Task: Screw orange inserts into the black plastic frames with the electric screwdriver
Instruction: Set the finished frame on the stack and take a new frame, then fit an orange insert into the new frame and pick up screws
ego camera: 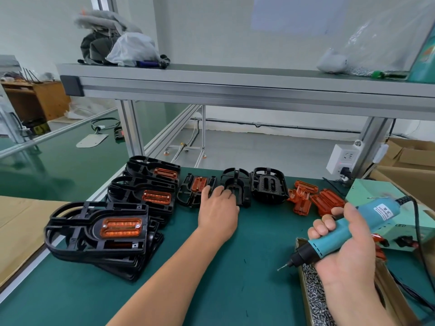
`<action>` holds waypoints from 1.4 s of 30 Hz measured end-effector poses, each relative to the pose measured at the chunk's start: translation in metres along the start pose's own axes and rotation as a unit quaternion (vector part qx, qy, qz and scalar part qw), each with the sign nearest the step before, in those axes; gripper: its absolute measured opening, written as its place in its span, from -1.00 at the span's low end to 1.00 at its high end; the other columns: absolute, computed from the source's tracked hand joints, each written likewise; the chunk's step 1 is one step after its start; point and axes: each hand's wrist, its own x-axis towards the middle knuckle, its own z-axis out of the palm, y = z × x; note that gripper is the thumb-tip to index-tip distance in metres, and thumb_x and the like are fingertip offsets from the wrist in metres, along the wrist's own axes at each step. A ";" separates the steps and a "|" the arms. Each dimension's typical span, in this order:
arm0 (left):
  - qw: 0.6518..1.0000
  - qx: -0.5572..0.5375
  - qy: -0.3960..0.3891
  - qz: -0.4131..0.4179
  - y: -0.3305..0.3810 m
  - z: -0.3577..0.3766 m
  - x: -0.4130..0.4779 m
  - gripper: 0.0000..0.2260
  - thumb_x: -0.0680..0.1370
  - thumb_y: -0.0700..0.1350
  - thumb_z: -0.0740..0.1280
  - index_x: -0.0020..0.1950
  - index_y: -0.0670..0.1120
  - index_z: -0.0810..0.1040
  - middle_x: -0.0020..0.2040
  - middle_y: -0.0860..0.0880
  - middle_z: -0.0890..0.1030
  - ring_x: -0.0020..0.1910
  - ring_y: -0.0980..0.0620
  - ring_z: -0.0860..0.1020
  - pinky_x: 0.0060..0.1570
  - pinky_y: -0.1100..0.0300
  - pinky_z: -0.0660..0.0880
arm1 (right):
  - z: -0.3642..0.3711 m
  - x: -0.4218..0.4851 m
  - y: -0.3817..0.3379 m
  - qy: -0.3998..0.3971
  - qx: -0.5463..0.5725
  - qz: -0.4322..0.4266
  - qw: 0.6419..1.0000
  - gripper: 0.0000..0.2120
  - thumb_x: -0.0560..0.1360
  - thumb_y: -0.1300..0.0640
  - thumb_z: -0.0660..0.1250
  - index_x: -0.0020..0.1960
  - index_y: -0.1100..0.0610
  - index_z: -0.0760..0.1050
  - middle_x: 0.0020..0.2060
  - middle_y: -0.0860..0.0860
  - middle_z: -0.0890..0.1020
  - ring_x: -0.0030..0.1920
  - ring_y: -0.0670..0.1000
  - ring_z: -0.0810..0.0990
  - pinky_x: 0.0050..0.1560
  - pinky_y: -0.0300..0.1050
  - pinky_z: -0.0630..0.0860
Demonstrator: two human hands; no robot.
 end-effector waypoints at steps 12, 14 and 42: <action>0.996 0.010 -0.061 0.058 0.032 -0.052 -0.085 -0.69 0.72 0.10 0.13 0.18 -0.06 0.56 0.16 -0.07 0.50 0.18 -0.12 0.36 0.25 -0.04 0.35 | 0.000 0.000 -0.001 0.009 0.002 -0.006 1.000 -0.77 0.63 -0.02 0.36 -0.16 0.04 0.51 -0.37 -0.04 0.42 -0.39 -0.06 0.41 -0.36 -0.22 0.45; 0.994 0.006 -0.084 0.074 0.039 -0.065 -0.106 -0.67 0.72 0.11 0.13 0.20 -0.09 0.54 0.15 -0.09 0.47 0.17 -0.13 0.33 0.24 -0.04 0.35 | 0.001 0.000 -0.002 0.014 0.005 -0.005 1.000 -0.77 0.63 -0.01 0.37 -0.17 0.04 0.51 -0.37 -0.04 0.42 -0.39 -0.06 0.40 -0.35 -0.21 0.43; 0.942 -0.028 -0.148 0.299 0.010 -0.104 -0.159 -0.69 0.51 0.25 0.29 0.17 0.20 0.64 -0.01 0.15 0.56 0.12 0.07 0.51 0.17 0.15 0.50 | -0.004 0.003 -0.008 0.050 0.038 -0.023 0.998 -0.78 0.64 0.01 0.36 -0.15 0.06 0.48 -0.36 -0.03 0.42 -0.38 -0.04 0.39 -0.32 -0.19 0.42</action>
